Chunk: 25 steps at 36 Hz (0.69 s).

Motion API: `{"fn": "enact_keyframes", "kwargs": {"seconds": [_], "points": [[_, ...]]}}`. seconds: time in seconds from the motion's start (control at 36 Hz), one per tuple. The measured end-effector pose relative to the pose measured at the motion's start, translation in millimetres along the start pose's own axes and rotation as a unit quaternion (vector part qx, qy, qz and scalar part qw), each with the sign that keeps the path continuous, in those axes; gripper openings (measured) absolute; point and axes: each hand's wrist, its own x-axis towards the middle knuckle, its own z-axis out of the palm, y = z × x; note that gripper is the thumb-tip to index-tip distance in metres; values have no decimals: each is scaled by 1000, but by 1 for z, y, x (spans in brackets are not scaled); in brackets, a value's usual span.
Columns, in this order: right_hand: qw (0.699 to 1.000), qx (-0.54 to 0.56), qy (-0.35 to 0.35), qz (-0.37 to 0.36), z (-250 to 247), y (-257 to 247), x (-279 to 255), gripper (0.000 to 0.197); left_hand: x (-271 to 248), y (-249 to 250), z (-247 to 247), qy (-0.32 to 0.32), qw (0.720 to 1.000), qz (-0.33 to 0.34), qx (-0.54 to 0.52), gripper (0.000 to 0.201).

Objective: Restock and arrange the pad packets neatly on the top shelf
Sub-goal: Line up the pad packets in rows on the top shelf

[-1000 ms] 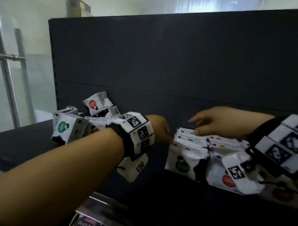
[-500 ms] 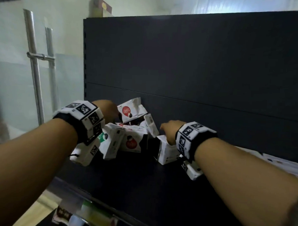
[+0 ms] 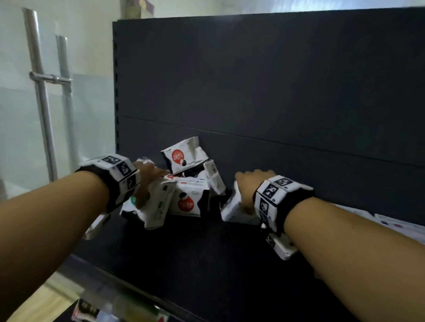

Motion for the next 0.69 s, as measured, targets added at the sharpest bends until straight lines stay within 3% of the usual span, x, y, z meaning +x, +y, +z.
{"fn": "enact_keyframes", "kwargs": {"seconds": [0.06, 0.17, 0.25, 0.31, 0.36, 0.47, 0.53, 0.58, 0.69], "points": [[997, 43, 53, 19, -7, 12, -2, 52, -1, 4, -2, -2, 999, 2, 53, 110], [971, 232, 43, 50, -42, 47, -20, 56, -10, 13, -11, -22, 993, -8, 112, 109], [912, 404, 18, 70, -52, 82, -36, 51, -21, 17, -18, -30, 995, -30, 93, 113], [850, 521, -17, 69, -49, 105, -49, 49, -27, 23, -25, -20, 997, -35, 73, 108], [807, 585, -42, 69, -46, 128, -62, 51, -32, 37, -32, 20, 999, -27, 38, 96], [782, 611, -47, 110, -39, 169, -92, 62, -41, 71, -51, 57, 991, 48, -114, 63], [772, 617, -15, 152, -35, 188, -106, 64, -48, 93, -62, 31, 954, 103, -278, 56], [760, 622, 29, 185, -28, 207, -116, 52, -58, 121, -72, -9, 888, 174, -425, 58], [735, 643, 57, 205, -20, 237, -143, 40, -68, 185, -83, -67, 788, 261, -553, 65]]}}
